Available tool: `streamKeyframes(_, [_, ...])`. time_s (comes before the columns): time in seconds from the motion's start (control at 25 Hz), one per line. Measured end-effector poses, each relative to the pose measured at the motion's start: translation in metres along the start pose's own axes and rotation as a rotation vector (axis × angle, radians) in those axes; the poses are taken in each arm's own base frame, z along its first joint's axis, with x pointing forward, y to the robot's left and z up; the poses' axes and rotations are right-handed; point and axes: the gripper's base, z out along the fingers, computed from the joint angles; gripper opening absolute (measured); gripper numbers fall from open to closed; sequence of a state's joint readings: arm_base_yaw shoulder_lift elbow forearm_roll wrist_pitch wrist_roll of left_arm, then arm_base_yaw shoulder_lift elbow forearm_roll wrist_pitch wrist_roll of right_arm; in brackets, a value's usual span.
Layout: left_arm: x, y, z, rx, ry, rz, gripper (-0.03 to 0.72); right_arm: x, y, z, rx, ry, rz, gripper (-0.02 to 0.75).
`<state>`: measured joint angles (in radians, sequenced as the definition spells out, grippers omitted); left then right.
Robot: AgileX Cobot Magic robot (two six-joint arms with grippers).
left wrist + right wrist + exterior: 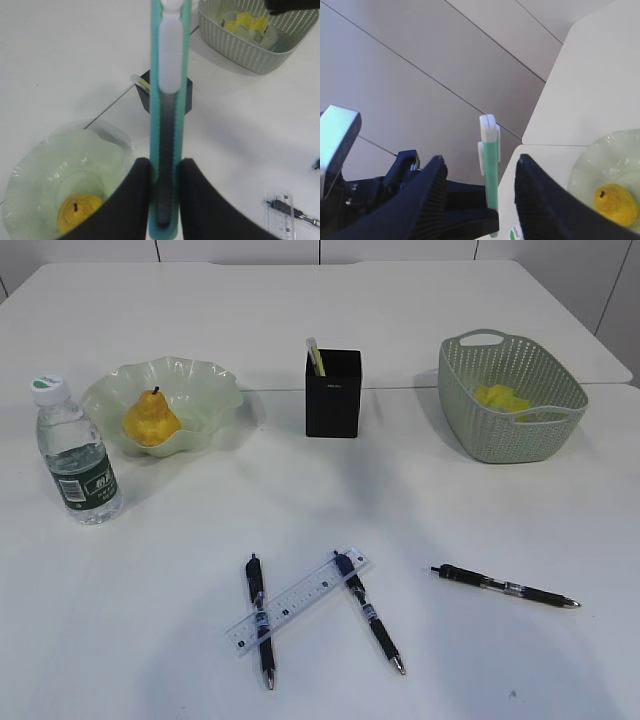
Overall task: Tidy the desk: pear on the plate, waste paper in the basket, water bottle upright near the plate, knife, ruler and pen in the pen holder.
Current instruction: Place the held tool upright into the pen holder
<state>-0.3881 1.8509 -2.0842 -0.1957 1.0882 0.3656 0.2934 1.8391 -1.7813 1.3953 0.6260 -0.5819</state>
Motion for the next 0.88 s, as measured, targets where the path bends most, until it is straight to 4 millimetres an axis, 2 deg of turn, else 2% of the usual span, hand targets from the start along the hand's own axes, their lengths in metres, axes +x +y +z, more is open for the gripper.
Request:
streamKeyframes(0.24, [-0.001,-0.002,0.000,0.024,-0.011,-0.014,0.104,-0.002,0.001,0.000,-0.013,-0.021,-0.002,0.337])
streamKeyframes(0.52, [-0.002,-0.004,0.000,0.041,-0.020,-0.024,0.104,0.002,-0.010,0.008,-0.016,-0.018,0.042,0.337])
streamKeyframes(0.88, [-0.003,-0.005,0.000,0.060,-0.027,-0.035,0.104,0.002,-0.013,0.011,-0.024,-0.027,0.076,0.337])
